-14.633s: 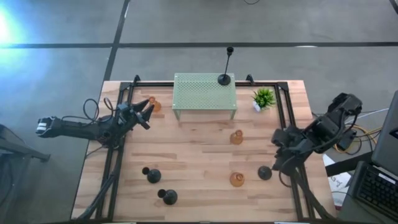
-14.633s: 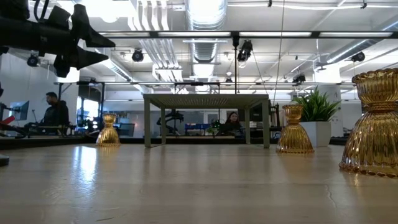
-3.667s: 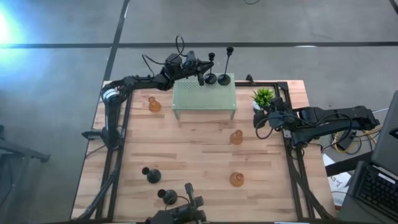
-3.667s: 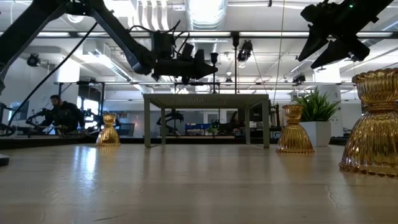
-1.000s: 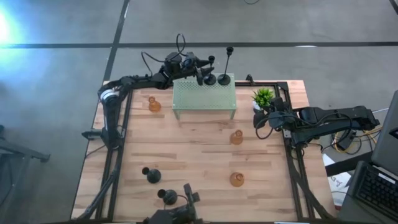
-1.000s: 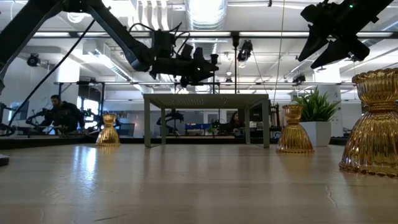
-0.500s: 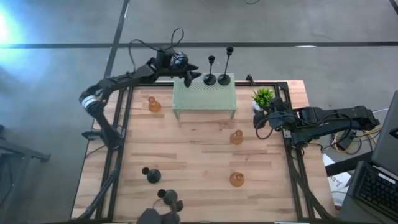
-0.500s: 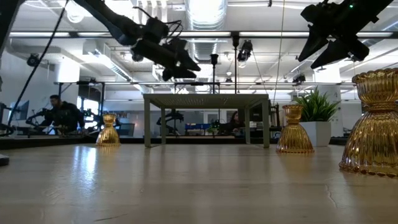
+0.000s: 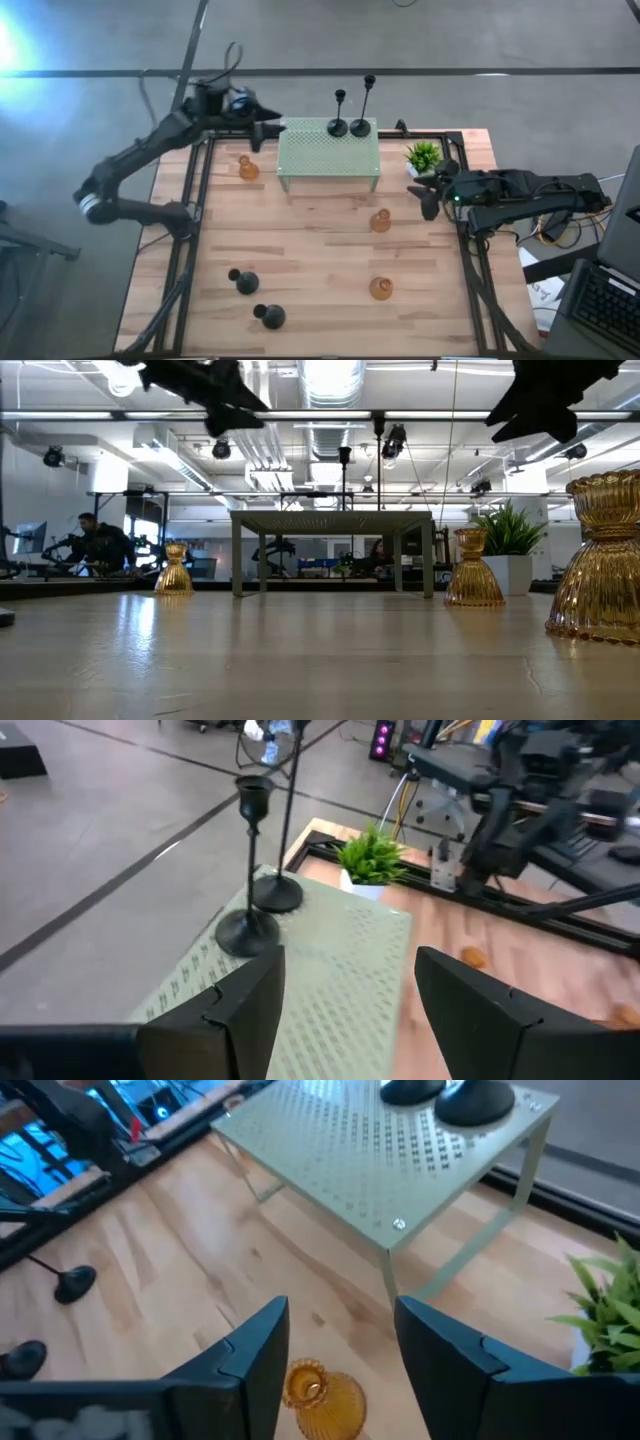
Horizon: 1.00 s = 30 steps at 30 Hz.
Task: Pick & Place candle stick holders
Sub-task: Put the top black candle holder on the shelf aligned with the other black candle holders
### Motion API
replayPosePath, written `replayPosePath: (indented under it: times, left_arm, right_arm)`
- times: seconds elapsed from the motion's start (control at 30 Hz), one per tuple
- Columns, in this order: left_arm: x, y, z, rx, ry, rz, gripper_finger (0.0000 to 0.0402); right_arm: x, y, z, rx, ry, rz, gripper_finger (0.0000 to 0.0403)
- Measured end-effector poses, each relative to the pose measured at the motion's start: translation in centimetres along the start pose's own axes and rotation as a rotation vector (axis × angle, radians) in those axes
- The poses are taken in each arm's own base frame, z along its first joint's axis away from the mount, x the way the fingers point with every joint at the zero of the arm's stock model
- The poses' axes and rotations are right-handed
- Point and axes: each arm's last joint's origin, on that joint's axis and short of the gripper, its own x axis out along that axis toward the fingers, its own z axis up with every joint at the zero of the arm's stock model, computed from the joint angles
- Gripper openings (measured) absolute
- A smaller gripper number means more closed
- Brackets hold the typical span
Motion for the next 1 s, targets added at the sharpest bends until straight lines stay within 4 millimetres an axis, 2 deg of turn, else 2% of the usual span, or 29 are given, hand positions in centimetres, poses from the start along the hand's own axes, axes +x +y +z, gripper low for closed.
replayPosePath:
  times: [0.33,0.53,0.8,1.0]
  left_arm:
    - [-9.7,-5.2,-1.5,-0.005,0.006,-0.001,0.0229]
    - [-13.6,-7.4,-3.8,-0.043,0.09,-0.004,0.0229]
    - [-16.5,-9.2,-7.2,-0.091,0.21,-0.066,0.0229]
    - [-16.4,-9.3,-9.7,-0.144,0.268,-0.092,0.0229]
  right_arm:
    - [-1.8,-0.9,0.3,-0.079,-0.07,0.049,0.0147]
    - [-2.0,-1.0,0.3,-0.076,-0.078,0.054,0.014]
    - [-2.0,-1.0,0.3,-0.147,-0.077,0.049,0.014]
    - [-2.0,-1.0,0.3,-0.187,-0.08,0.044,0.0146]
